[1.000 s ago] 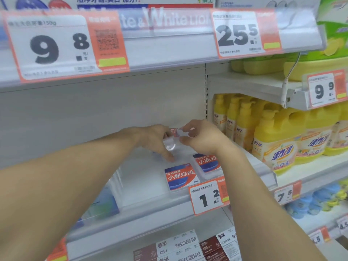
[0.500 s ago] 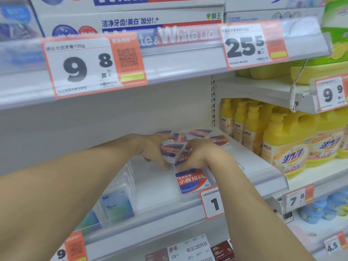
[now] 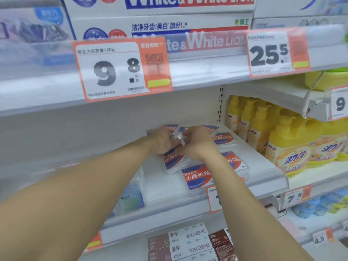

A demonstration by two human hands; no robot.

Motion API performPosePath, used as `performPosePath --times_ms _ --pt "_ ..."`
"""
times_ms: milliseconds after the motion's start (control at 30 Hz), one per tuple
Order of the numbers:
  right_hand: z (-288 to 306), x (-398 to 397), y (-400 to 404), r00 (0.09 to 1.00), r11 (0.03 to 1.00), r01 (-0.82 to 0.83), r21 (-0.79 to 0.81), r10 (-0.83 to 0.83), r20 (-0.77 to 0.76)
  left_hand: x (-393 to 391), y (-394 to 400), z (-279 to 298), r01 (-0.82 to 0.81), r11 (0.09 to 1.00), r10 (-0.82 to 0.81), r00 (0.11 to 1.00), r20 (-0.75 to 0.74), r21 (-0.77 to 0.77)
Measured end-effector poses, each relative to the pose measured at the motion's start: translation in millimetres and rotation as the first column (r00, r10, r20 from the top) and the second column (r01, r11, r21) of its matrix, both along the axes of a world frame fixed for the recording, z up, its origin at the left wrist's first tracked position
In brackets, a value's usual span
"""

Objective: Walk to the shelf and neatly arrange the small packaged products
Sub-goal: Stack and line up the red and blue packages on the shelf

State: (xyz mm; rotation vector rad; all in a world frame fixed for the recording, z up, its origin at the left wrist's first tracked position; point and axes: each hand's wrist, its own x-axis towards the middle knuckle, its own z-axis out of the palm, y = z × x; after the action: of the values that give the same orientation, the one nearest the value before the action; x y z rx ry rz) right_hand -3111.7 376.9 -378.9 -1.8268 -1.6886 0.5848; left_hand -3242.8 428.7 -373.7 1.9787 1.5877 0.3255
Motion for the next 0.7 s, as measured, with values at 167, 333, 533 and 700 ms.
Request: performPosePath --times_ms 167,333,533,700 --pt "0.6 7.1 2.1 0.996 0.989 0.048 -0.143 -0.058 -0.061 -6.2 -0.8 4.1 -0.031 1.0 0.03 0.996 0.089 0.004" --pt "4.7 39.6 2.8 0.943 0.976 0.218 -0.016 -0.215 -0.254 -4.4 0.1 4.2 -0.08 0.993 0.069 0.989 0.129 0.085" --pt "4.4 90.8 -2.5 0.909 0.939 0.334 -0.083 -0.344 -0.236 10.8 -1.8 -3.2 0.165 0.957 -0.162 0.986 -0.031 0.238" --pt "1.3 93.0 -2.9 0.955 0.956 0.247 -0.159 -0.267 -0.127 16.9 -5.6 -0.4 0.266 0.954 -0.227 0.943 -0.243 0.14"
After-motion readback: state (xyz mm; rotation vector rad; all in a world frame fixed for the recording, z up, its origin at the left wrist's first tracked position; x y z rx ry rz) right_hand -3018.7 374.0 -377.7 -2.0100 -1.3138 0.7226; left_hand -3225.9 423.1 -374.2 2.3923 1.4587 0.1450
